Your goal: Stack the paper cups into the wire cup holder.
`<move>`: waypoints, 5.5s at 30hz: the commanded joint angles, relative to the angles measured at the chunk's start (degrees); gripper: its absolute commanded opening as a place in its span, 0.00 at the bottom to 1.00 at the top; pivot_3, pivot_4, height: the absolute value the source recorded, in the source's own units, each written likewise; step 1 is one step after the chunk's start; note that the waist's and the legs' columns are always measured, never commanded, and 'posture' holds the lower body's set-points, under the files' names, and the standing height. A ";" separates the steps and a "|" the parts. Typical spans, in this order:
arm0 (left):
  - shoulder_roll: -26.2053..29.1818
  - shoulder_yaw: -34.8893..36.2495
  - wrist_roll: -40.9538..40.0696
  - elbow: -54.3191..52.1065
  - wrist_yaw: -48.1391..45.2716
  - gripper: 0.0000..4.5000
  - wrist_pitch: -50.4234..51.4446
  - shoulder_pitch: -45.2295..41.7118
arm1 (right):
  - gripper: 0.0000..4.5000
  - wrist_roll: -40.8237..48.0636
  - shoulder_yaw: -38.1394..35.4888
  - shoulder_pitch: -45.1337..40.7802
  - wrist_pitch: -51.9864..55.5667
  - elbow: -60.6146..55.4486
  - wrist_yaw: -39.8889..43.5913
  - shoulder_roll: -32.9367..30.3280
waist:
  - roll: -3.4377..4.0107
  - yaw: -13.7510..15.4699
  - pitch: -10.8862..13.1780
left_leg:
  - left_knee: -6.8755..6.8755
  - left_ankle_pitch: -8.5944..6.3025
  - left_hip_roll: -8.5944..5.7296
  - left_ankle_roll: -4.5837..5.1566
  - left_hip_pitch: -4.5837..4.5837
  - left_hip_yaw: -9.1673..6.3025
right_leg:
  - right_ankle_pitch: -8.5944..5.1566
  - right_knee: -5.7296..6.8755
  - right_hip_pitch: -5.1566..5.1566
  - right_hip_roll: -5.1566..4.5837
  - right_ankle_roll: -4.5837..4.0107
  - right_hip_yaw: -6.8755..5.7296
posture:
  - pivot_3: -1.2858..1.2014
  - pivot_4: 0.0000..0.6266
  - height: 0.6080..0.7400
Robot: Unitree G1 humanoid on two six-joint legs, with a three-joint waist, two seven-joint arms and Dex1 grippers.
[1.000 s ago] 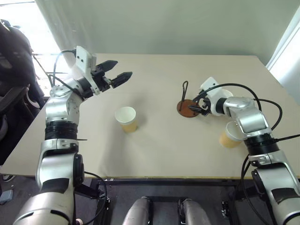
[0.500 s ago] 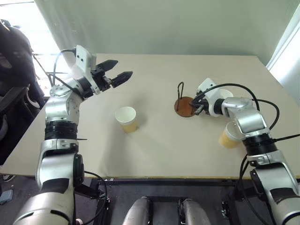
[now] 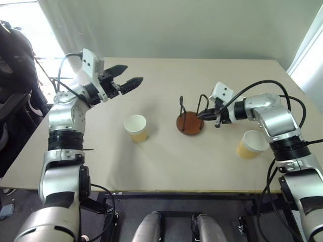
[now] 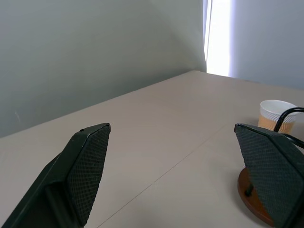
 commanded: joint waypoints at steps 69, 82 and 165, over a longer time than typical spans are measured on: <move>2.68 -3.04 0.67 -0.77 -9.00 1.00 -0.09 -1.60 | 0.80 -3.01 3.91 0.09 1.43 -0.75 -0.29 -2.32 | -0.02 -0.11 -0.01 | 0.00 0.17 0.00 0.28 0.04 -0.02 | 0.00 0.04 0.03 0.00 0.01 0.00 | 0.52 0.24 1.00; 12.39 -15.55 4.25 6.01 -36.43 1.00 0.04 -8.30 | 0.80 -5.07 3.64 -3.01 -4.59 1.42 4.80 -9.25 | -0.02 0.13 -0.01 | -0.01 -0.10 0.00 -0.12 -0.10 -0.11 | -0.10 0.01 -0.05 -0.01 -0.14 -0.01 | 0.52 0.24 1.00; 19.91 -40.38 25.62 6.66 -36.62 1.00 -37.39 -12.01 | 0.80 6.83 -3.72 -5.73 -2.09 -3.18 22.26 -21.05 | -0.03 -0.70 -0.02 | 0.10 -0.01 0.03 0.61 -0.33 -0.13 | -0.46 0.16 -0.29 -0.02 -0.05 -0.14 | 0.52 0.24 1.00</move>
